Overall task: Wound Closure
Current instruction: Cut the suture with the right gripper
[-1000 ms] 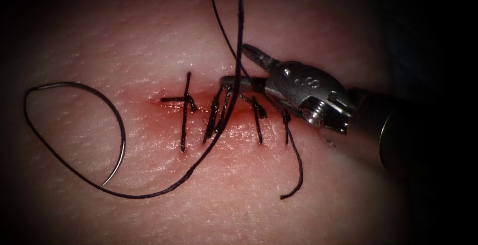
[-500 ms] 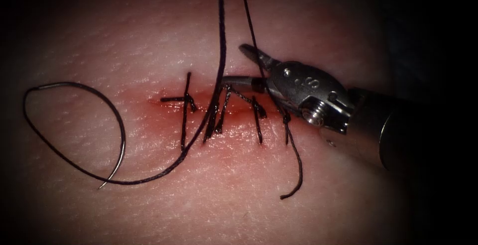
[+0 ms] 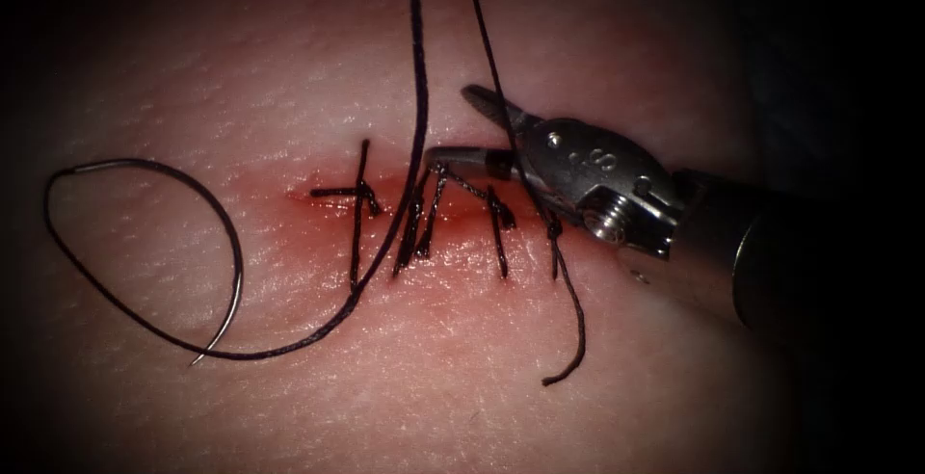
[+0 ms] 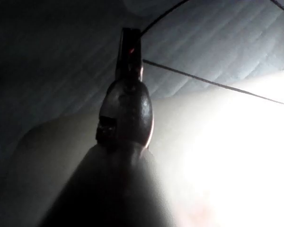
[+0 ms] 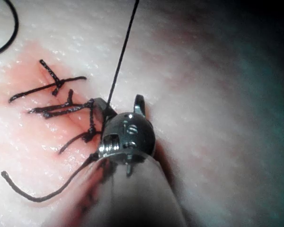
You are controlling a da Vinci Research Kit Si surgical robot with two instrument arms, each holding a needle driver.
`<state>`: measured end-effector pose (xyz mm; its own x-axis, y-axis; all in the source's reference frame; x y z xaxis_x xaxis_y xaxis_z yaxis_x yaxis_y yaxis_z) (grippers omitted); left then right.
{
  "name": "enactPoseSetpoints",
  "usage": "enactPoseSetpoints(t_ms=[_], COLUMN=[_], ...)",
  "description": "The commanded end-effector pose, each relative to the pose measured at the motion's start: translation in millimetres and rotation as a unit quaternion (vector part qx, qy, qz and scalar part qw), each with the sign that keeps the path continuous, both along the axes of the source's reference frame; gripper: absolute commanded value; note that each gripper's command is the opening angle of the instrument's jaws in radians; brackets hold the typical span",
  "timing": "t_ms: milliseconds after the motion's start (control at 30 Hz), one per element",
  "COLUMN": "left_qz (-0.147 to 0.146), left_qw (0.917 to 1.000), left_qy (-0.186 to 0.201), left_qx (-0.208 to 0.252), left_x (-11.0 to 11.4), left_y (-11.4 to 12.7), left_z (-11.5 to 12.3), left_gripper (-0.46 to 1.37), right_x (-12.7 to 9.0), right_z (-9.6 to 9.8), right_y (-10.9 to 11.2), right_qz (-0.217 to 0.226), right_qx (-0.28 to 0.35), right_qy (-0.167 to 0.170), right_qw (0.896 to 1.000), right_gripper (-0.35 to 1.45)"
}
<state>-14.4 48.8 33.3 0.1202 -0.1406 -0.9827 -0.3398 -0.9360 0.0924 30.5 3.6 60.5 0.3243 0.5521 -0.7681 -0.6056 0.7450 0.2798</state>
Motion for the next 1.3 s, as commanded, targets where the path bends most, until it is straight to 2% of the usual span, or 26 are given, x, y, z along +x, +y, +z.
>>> enactPoseSetpoints(t_ms=[33, 133, 267, 400, 567, 733, 1000, 1300], left_qz=[0.0, 0.0, 0.001, 0.0, 0.0, 0.0, -0.001, -0.002], left_qw=[1.0, 1.0, 1.0, 1.0, 1.0, 1.0, 1.0, 1.0], left_qy=[0.0, 0.0, 0.001, 0.002, 0.002, 0.002, 0.002, 0.001], left_qx=[0.0, -0.001, 0.0, 0.001, -0.001, -0.001, 0.0, -0.002], left_x=[0.0, 0.0, 0.3, 0.6, 0.8, 0.8, 0.8, 1.0], left_y=[0.0, -0.1, -0.2, -0.1, -0.1, 0.1, 0.2, 0.4], left_z=[0.0, 0.0, 0.1, 0.0, 0.0, 0.1, 0.1, -0.1], left_gripper=[-0.35, -0.35, -0.35, -0.35, -0.35, -0.35, -0.35, -0.35], right_x=[0.2, 0.5, 0.3, -0.6, -2.4, -4.3, -6.1, -8.0], right_z=[-0.1, -0.7, -2.0, -2.9, -3.5, -3.7, -4.4, -6.7], right_y=[0.1, 1.0, 2.2, 3.2, 3.9, 3.7, 3.0, 1.1], right_qz=[0.0, 0.005, 0.033, 0.037, 0.026, 0.018, 0.01, -0.004], right_qx=[-0.002, -0.001, -0.027, -0.036, -0.042, -0.043, -0.041, -0.034], right_qy=[-0.002, 0.002, 0.025, 0.022, 0.017, 0.02, 0.022, 0.023], right_qw=[1.0, 1.0, 0.999, 0.998, 0.999, 0.999, 0.999, 0.999], right_gripper=[0.87, 0.95, 1.07, 1.19, 1.18, 1.19, 1.19, 1.19])
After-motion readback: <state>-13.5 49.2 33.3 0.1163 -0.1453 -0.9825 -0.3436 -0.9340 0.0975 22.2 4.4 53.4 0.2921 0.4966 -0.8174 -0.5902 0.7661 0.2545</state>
